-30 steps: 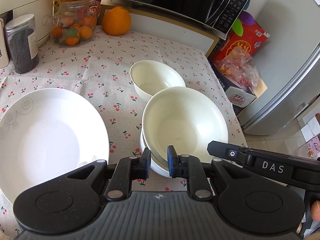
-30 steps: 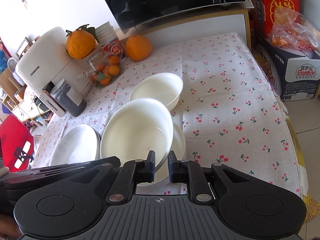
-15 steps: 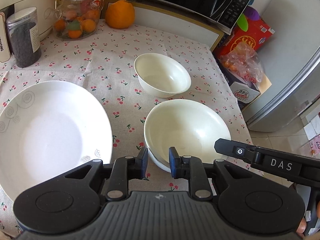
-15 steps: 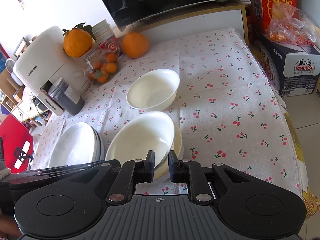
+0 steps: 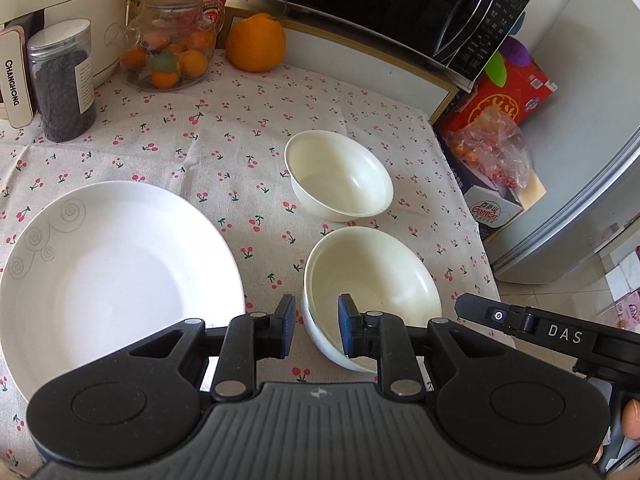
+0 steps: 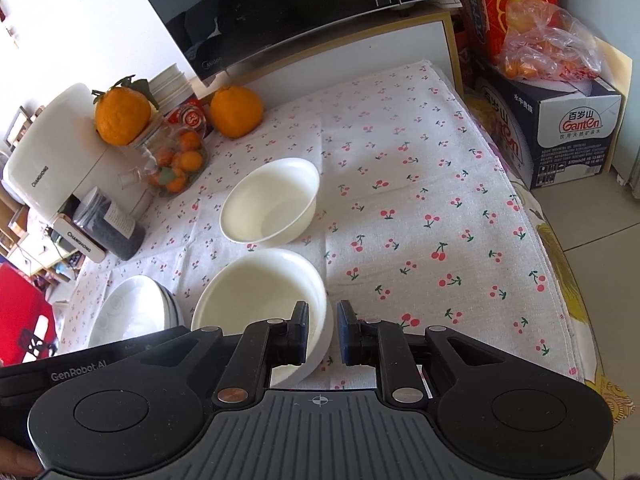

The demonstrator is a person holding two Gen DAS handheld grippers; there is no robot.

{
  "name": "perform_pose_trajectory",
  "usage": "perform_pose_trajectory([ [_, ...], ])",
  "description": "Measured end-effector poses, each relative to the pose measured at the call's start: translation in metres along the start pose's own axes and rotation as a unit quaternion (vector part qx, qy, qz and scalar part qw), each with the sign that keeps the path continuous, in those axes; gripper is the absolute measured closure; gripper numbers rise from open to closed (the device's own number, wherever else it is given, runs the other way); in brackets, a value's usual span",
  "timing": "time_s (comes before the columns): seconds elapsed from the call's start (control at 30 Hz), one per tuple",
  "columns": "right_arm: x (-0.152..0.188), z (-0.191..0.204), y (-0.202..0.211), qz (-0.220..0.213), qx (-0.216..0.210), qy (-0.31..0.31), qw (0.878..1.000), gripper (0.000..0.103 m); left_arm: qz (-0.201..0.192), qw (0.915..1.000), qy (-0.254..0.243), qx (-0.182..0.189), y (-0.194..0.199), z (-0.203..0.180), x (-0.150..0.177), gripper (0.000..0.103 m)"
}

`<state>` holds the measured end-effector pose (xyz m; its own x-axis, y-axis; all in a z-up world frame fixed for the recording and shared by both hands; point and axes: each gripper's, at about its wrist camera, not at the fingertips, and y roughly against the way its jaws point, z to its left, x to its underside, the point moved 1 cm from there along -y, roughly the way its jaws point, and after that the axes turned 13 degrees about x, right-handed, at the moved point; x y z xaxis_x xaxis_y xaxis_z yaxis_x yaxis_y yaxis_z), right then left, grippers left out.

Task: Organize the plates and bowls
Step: 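Open the left gripper and move it to the remaining white bowl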

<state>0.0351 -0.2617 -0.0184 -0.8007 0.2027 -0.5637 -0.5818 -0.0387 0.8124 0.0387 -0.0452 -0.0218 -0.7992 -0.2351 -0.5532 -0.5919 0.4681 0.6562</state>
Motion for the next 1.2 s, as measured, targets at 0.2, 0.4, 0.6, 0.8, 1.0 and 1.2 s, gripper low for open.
perform_pose_trajectory([
  [0.2,-0.010,-0.004,-0.007,0.001,0.031,-0.011,0.999,0.071,-0.012,0.9999,0.010,-0.004,-0.001,0.005,-0.017,0.083],
  [0.4,-0.032,-0.009,-0.016,0.004,0.042,-0.027,0.999,0.070,0.003,0.9999,0.011,0.000,-0.011,0.008,-0.033,0.083],
  [0.6,-0.052,-0.006,-0.027,0.008,0.046,-0.025,0.999,0.051,0.003,0.9999,-0.005,-0.009,-0.024,0.010,-0.049,0.073],
  [0.8,-0.071,0.002,-0.046,0.022,0.049,-0.014,0.998,0.041,0.010,0.9998,-0.014,-0.009,-0.041,0.010,-0.061,0.057],
  [1.0,-0.082,0.007,-0.073,0.056,0.046,-0.014,0.997,0.038,0.000,0.9991,-0.037,-0.019,-0.055,0.013,-0.078,0.037],
  [1.2,-0.093,0.008,-0.095,0.079,0.038,-0.017,0.996,0.035,0.007,0.9996,-0.025,-0.003,-0.069,0.023,-0.084,0.029],
])
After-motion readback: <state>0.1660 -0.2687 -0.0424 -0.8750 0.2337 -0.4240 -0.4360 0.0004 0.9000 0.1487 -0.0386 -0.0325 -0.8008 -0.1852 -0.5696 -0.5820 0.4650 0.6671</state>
